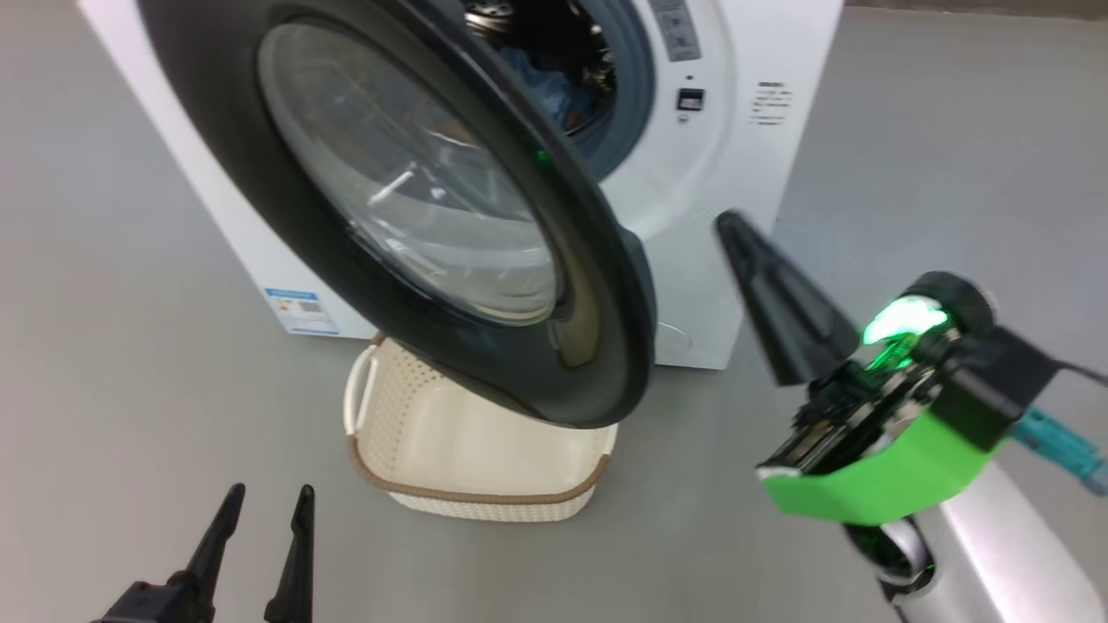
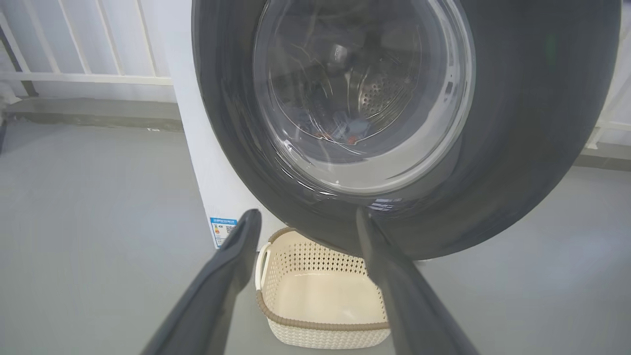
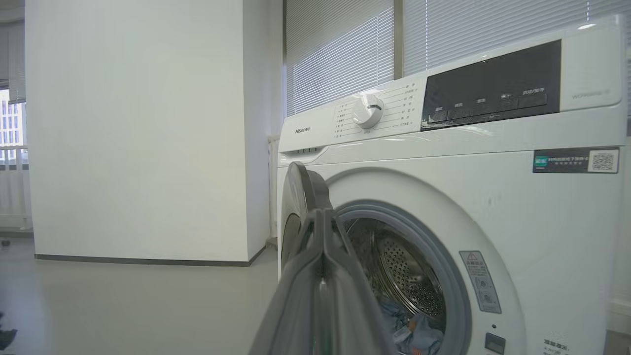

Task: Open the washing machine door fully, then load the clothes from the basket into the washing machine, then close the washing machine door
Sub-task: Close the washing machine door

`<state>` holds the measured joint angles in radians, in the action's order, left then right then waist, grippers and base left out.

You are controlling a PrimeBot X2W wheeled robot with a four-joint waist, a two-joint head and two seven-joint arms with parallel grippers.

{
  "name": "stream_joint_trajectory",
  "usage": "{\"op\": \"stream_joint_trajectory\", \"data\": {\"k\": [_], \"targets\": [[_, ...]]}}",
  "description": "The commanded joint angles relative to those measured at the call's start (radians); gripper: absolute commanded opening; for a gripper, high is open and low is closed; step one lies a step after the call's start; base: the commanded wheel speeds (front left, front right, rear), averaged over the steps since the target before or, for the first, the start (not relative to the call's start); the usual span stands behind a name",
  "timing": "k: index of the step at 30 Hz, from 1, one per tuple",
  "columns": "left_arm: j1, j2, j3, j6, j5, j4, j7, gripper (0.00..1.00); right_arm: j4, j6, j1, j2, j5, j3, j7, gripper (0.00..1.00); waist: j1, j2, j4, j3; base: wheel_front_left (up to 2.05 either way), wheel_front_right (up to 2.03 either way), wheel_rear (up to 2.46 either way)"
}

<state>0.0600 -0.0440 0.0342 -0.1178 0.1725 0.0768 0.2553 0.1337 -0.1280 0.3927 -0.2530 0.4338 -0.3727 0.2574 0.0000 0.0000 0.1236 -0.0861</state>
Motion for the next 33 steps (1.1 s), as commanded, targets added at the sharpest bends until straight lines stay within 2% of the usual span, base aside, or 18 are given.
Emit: {"op": "stream_joint_trajectory", "data": {"k": [1,9,13,21,33], "targets": [[-0.015,-0.006,0.022,0.008,0.014,-0.030,0.006,1.00,0.017,-0.003,-0.006,0.004,0.012,-0.045,0.004,0.00,0.0000,0.0000,0.039,0.003,0.00,0.00,0.00],[-0.011,-0.006,-0.016,0.018,0.032,-0.028,0.006,1.00,-0.089,-0.003,-0.046,-0.009,0.029,-0.188,0.004,0.00,0.0000,0.0000,0.090,-0.009,0.00,0.00,0.00],[-0.016,-0.006,-0.026,0.022,0.040,-0.028,0.006,1.00,-0.156,-0.003,-0.054,-0.014,0.036,-0.213,0.004,0.00,0.0000,0.0000,0.112,-0.021,0.00,0.00,0.00],[-0.025,-0.006,-0.035,0.029,0.048,-0.031,0.006,1.00,-0.274,-0.003,-0.050,-0.026,0.045,-0.212,0.004,0.00,0.0000,0.0000,0.137,-0.047,0.00,0.00,0.00],[-0.045,-0.006,-0.047,0.030,0.051,-0.033,0.006,1.00,-0.383,-0.003,-0.003,-0.031,0.045,-0.143,0.004,0.00,0.0000,0.0000,0.150,-0.082,0.00,0.00,0.00]]}}
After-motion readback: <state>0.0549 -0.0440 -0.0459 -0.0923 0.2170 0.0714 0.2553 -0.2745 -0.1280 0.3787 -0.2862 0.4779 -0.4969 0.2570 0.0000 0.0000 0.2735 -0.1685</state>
